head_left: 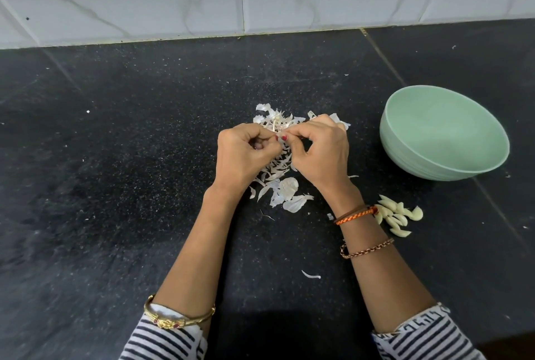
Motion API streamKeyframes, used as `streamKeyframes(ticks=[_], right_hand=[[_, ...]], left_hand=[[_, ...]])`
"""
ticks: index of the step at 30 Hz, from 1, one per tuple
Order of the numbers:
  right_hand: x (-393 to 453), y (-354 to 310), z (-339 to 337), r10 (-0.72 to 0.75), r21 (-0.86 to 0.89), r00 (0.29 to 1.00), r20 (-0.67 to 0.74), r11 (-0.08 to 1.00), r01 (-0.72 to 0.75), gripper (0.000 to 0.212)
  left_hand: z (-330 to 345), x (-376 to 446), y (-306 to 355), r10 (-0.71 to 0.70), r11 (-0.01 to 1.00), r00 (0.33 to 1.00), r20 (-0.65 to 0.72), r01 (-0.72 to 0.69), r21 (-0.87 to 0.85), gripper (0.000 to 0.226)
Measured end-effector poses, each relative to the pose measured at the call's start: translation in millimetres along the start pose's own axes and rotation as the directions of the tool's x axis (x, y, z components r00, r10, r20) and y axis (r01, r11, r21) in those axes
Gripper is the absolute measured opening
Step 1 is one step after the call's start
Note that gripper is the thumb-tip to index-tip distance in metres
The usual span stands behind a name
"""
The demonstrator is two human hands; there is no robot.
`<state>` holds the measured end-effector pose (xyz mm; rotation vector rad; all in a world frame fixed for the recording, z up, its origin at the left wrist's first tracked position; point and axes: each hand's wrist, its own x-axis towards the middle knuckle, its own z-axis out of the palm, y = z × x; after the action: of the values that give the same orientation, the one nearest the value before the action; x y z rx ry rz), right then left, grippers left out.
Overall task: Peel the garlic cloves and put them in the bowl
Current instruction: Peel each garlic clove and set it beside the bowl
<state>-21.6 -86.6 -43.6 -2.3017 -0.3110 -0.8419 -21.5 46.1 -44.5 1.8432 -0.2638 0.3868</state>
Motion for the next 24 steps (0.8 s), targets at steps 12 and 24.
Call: streamKeyframes(ticks=[12,24], right_hand=[[11.1,-0.7,-22.3,0.210,0.547,0.924,0.320,0.755,-0.362,0.021],[10.0,-9.3,-16.7,0.423,0.634,0.847,0.324,0.568,-0.526,0.010]], left_hand=[[-5.9,4.2,6.3,-0.079,0.947,0.997,-0.018,0.070,-0.312,0.014],[0.3,3.7,1.8,-0.061,0.964,0.998,0.002,0.060,-0.259,0.012]])
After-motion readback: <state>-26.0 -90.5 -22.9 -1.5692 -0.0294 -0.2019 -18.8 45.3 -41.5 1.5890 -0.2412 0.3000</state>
